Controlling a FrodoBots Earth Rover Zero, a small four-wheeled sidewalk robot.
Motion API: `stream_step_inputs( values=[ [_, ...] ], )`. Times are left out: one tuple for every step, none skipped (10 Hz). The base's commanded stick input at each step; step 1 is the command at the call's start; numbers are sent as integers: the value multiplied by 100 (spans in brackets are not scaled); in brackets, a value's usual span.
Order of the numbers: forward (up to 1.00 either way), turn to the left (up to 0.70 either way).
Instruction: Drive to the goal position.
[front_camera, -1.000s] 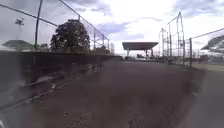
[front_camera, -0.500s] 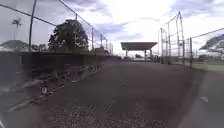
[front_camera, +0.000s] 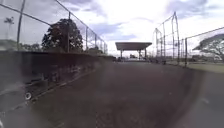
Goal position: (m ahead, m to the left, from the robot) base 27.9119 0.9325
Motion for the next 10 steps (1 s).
stream_step_inputs(
  values=[
    [50,0],
    [50,0],
    [50,0],
    [50,0],
    [50,0],
    [50,0],
    [50,0],
    [50,0],
    [50,0],
    [50,0]
  ],
)
